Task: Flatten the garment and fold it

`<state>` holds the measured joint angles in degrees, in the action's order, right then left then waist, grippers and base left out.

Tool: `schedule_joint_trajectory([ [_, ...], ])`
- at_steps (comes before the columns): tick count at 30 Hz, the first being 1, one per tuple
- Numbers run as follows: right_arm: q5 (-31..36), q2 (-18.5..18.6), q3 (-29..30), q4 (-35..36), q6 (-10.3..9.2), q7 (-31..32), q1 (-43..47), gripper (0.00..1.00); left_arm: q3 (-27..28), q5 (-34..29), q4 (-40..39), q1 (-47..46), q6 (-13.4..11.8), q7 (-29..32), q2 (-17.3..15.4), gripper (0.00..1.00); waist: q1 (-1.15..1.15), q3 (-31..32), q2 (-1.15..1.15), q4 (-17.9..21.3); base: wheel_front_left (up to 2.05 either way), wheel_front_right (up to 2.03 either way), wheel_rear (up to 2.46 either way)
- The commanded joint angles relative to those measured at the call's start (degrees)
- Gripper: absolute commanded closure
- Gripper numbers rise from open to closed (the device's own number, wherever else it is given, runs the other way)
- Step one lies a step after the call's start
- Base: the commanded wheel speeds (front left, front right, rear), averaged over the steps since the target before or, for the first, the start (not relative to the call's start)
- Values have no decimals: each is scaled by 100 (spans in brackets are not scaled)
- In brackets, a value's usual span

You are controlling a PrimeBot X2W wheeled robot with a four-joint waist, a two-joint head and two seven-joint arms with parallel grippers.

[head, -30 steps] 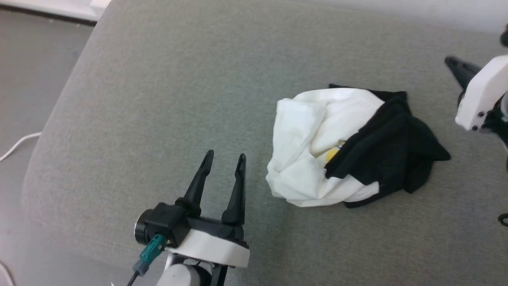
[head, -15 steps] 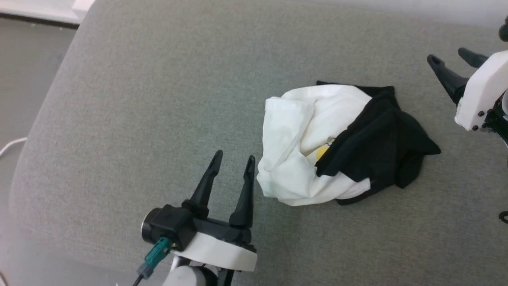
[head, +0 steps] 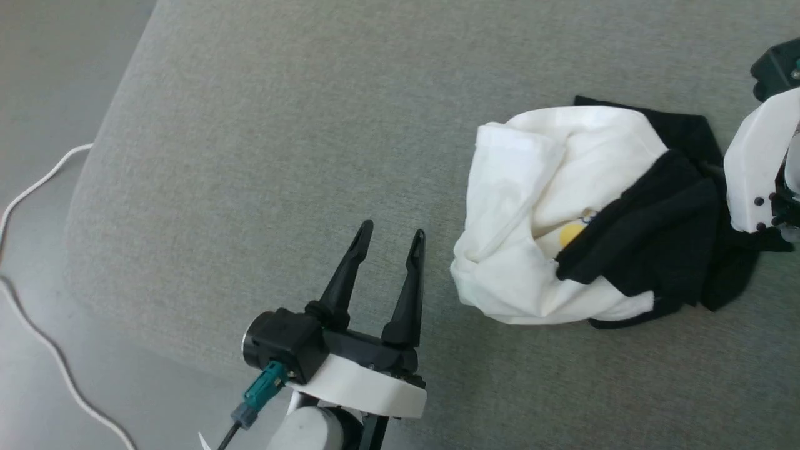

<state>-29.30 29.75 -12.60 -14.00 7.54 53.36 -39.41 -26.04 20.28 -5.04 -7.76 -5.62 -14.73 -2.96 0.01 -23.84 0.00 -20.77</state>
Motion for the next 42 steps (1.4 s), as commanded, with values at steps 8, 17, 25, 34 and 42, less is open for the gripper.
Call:
schedule_joint_trajectory([
  [8, 206, 212, -290, -5, -5, 249, 39, 100, -132, 102, 21, -193, -70, -27, 8, 0, -1, -192, 0, -218, 0, 0, 0],
  [17, 211, -20, 8, 80, -5, -881, -220, 100, 26, -5, 144, -143, -44, -27, 8, 0, -1, 98, 0, 67, 0, 0, 0],
  [25, 90, 28, 403, 190, -5, -1443, -304, 100, 353, -195, 301, 116, 120, -27, 8, 0, -1, 797, 0, 611, 0, 0, 0],
  [34, 298, 459, 1958, 461, -5, -1643, 641, 100, 819, -459, 314, 562, 314, -27, -35, 0, -1, 1228, 0, 1174, 0, 0, 0],
  [42, 989, 748, 3662, 235, -5, -1951, 2262, 100, 874, -642, 294, 649, 439, -27, -122, 0, -1, 1170, 0, 1383, 0, 0, 0],
])
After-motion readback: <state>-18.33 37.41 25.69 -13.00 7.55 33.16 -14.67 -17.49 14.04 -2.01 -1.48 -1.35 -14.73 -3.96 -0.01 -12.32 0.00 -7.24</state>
